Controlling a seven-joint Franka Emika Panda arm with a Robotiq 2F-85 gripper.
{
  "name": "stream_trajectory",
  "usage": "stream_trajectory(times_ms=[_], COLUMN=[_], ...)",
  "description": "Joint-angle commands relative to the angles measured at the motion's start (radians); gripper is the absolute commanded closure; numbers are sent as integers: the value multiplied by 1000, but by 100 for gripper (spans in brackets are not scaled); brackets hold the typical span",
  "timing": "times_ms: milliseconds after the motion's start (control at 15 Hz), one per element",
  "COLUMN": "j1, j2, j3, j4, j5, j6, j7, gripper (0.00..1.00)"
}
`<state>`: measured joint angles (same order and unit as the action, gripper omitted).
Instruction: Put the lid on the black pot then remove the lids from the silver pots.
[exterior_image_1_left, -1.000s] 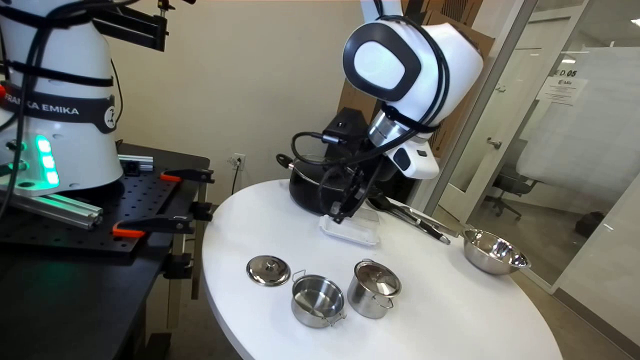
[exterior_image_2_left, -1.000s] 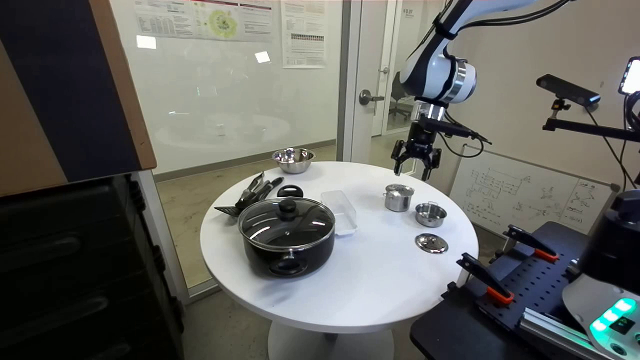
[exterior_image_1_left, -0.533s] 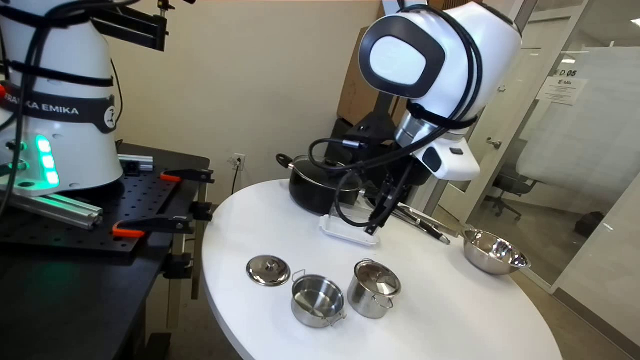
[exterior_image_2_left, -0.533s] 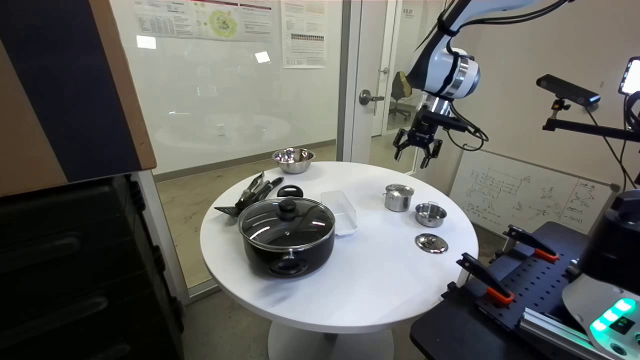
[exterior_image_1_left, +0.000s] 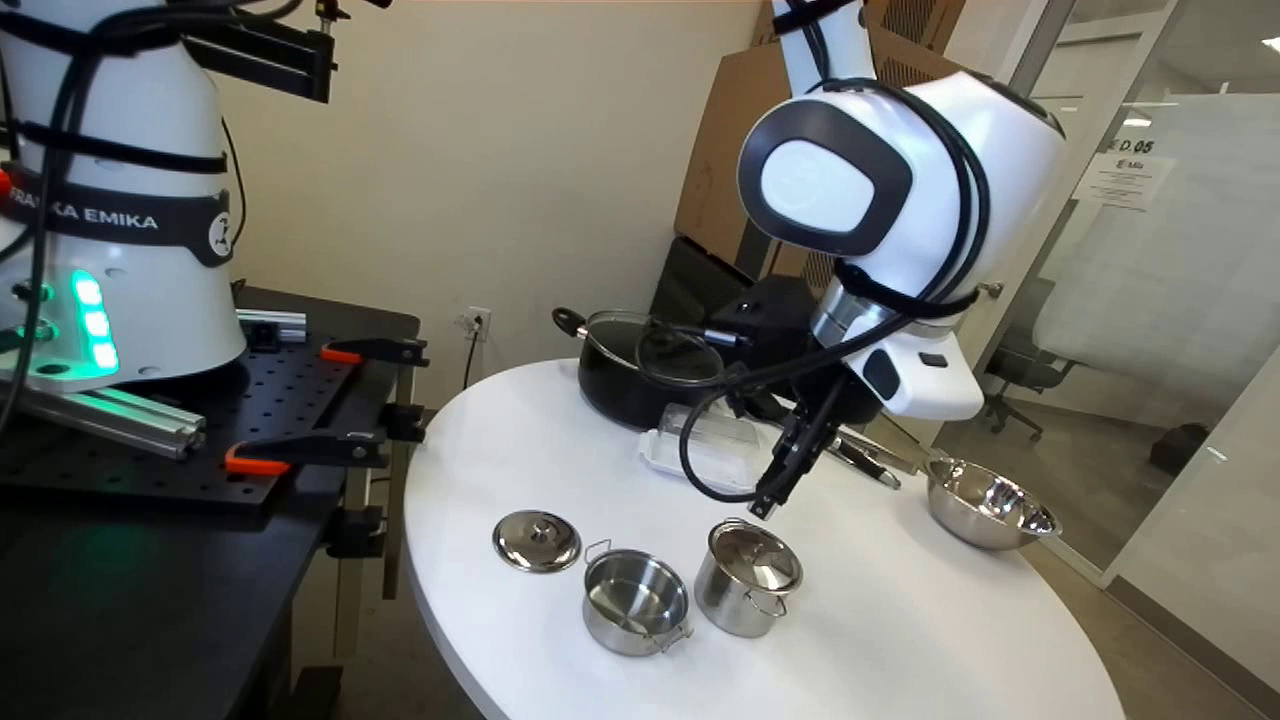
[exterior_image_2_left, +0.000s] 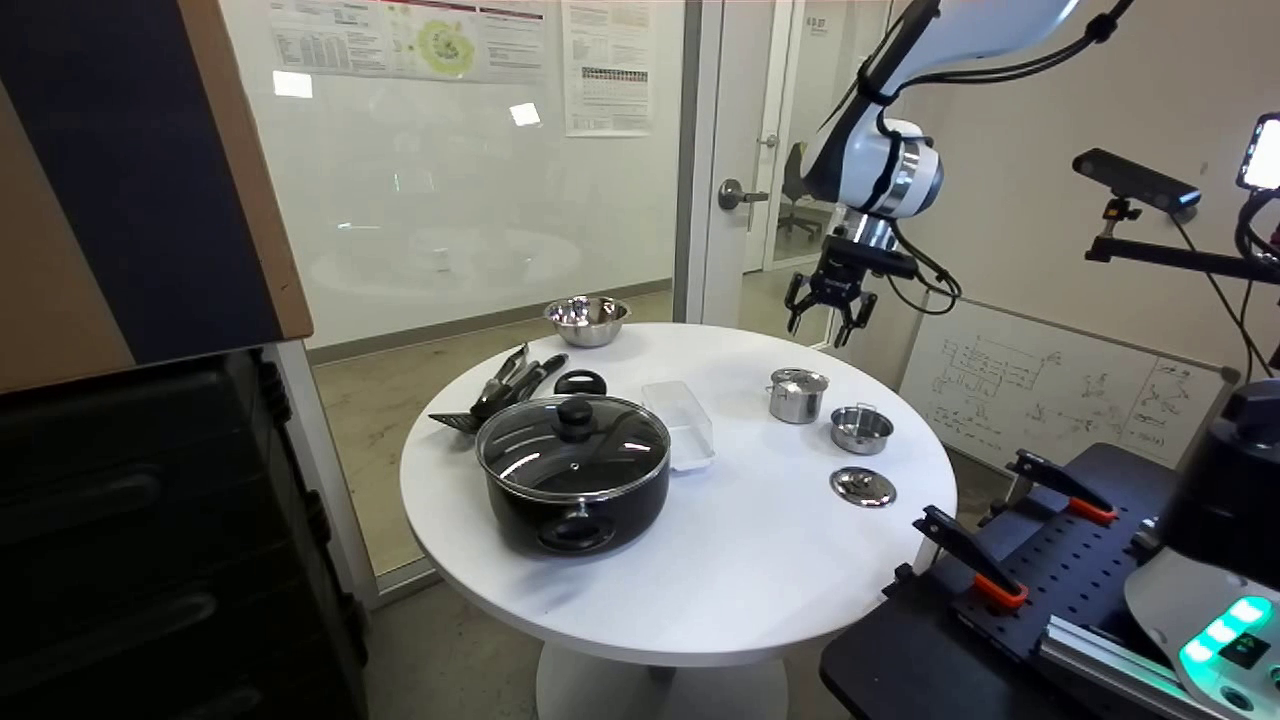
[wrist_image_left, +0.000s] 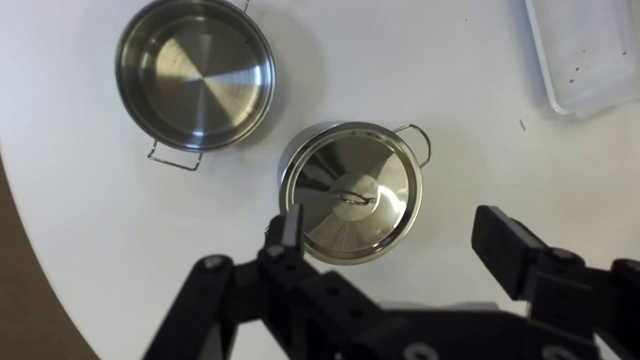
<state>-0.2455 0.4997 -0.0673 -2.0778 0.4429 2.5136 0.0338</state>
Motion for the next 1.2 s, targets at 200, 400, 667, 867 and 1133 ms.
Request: stream_trajectory(times_ms=[200, 400, 667, 867, 1133], j1=[15, 21, 35, 42, 42], j2=[135, 171, 208, 227, 242], j3=[-24, -23, -24, -24, -22], j4=[134, 159, 180, 192, 208], j5=[-36, -45, -58, -64, -64], j6=[-18, -22, -21, -21, -22], j7=[111, 135, 161, 178, 187], gripper=[21, 19, 20, 22, 57])
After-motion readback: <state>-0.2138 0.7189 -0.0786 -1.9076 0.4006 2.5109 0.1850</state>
